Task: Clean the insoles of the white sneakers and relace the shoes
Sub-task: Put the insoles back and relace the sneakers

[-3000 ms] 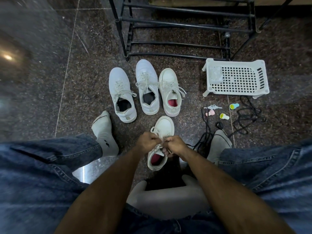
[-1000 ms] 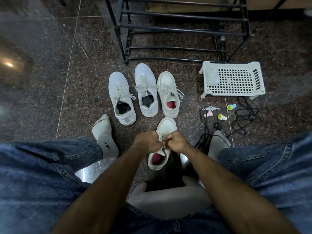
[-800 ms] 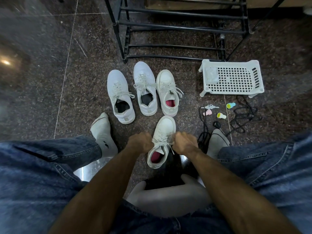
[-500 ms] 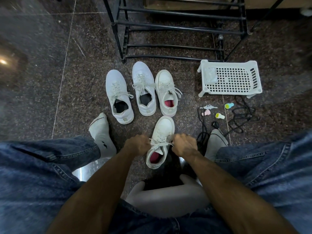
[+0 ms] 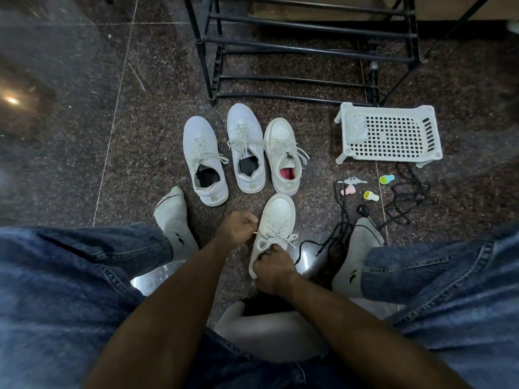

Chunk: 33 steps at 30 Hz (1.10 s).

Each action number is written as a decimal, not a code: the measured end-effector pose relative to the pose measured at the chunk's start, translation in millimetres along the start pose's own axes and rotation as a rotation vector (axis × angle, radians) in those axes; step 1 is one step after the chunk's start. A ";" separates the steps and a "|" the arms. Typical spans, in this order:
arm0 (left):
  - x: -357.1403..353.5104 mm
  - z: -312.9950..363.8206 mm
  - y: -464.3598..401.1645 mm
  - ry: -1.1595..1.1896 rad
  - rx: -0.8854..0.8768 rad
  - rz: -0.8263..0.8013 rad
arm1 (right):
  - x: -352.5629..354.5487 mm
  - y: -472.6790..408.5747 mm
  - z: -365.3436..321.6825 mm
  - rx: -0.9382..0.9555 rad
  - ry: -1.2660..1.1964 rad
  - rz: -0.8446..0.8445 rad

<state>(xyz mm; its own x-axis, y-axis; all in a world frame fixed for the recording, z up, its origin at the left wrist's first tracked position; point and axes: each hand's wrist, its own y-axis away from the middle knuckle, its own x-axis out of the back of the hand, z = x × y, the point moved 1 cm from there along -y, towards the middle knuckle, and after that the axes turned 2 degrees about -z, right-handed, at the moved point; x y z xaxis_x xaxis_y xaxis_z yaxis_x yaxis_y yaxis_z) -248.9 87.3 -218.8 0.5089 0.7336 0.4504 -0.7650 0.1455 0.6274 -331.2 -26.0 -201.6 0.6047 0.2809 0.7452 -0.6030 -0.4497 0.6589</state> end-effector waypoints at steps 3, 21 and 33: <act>-3.7 -4.7 0.5 -0.030 0.036 -0.012 | 3.0 6.4 14.6 -0.071 0.001 -0.020; -11.5 49.8 -48.6 -0.180 -0.084 0.011 | 97.7 56.3 137.8 -0.353 -0.421 -0.043; -28.6 115.2 -89.9 -1.107 -0.332 0.032 | 120.5 41.5 223.6 -0.528 -0.285 0.183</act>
<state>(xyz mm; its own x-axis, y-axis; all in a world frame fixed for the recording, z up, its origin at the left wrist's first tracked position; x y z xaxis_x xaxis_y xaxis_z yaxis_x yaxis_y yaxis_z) -149.3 -23.2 -215.0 0.4289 -0.2189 0.8764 -0.7665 0.4252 0.4813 -167.0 -200.4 -107.4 0.5382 -0.0307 0.8423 -0.8418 0.0311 0.5389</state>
